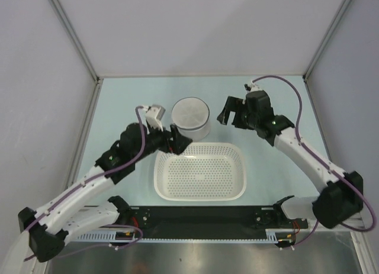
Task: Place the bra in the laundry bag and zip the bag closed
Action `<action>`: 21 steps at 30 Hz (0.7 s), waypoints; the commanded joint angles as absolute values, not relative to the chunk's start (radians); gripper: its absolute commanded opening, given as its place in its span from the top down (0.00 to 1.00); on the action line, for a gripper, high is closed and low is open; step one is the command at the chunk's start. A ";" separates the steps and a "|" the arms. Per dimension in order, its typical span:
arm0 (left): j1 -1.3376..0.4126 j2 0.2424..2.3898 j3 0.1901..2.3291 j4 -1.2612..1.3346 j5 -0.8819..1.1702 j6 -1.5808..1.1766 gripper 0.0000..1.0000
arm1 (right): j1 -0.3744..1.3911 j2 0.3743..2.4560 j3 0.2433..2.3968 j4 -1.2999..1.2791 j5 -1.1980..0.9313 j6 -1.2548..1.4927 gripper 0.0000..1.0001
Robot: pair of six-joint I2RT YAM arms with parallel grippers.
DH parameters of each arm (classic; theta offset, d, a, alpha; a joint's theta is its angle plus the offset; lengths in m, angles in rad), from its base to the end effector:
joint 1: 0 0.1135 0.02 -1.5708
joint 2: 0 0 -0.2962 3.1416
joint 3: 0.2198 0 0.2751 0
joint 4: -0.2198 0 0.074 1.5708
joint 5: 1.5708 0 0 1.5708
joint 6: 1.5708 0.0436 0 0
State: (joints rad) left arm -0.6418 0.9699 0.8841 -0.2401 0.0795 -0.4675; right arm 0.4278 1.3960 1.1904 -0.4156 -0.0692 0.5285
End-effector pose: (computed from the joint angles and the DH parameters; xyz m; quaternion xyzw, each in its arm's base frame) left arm 0.1873 -0.1443 0.3570 0.0937 0.8067 -0.3343 0.4782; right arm 0.3073 0.1434 0.3407 0.0289 0.8885 0.2375 0.3915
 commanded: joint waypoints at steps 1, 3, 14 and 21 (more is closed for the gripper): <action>-0.825 0.743 0.678 -0.122 -0.082 -0.506 0.00 | 0.557 1.188 0.996 -0.428 0.103 0.521 0.00; -0.900 0.655 0.562 -0.037 -0.104 -0.531 0.00 | 0.618 1.034 0.872 -0.365 0.124 0.557 0.00; -0.971 -0.079 0.224 -0.003 -0.063 -0.623 0.00 | 0.696 0.212 0.372 -0.164 0.080 0.814 0.00; -0.969 -0.089 0.152 0.171 0.247 -0.762 0.00 | 0.699 0.065 0.254 -0.120 -0.099 0.922 0.00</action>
